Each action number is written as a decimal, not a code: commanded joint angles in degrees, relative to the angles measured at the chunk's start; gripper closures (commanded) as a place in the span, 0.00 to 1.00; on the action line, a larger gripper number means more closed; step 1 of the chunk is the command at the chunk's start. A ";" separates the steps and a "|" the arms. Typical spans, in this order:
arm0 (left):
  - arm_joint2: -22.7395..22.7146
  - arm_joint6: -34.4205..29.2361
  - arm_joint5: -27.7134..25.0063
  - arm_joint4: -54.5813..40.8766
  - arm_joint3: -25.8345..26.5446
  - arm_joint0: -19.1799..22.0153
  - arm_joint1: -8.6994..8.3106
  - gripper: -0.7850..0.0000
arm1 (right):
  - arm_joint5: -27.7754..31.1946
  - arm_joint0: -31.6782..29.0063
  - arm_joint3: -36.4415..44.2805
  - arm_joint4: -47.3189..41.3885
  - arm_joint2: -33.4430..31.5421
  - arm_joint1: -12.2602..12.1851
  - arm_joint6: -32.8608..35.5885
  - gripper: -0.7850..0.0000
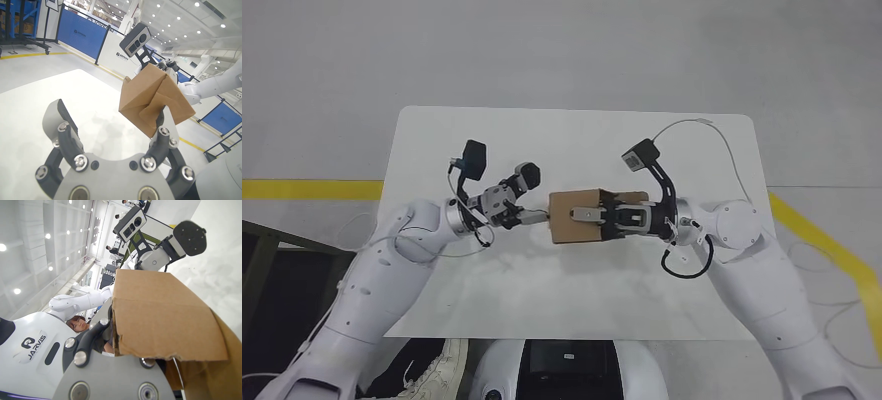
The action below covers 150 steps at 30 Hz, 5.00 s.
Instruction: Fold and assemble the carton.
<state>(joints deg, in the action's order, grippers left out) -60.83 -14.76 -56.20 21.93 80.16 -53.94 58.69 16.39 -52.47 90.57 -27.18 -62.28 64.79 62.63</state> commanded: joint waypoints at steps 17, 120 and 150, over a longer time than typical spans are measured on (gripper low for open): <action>0.76 -0.79 -0.81 -0.17 0.04 0.56 0.69 0.00 | 0.35 0.56 -0.79 -1.10 1.19 0.43 0.78 1.00; 2.15 43.96 5.49 69.47 -4.66 -5.25 -2.03 0.00 | -4.93 1.79 -16.49 7.56 5.51 3.14 -1.65 0.00; 13.60 43.14 3.68 64.51 -15.07 5.03 3.61 0.00 | -15.48 -6.97 -0.62 12.47 -3.27 -1.58 10.49 0.00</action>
<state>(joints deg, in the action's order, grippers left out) -47.24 28.41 -52.55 86.55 65.18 -48.90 62.26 0.85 -59.41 90.08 -14.52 -65.65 63.20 73.25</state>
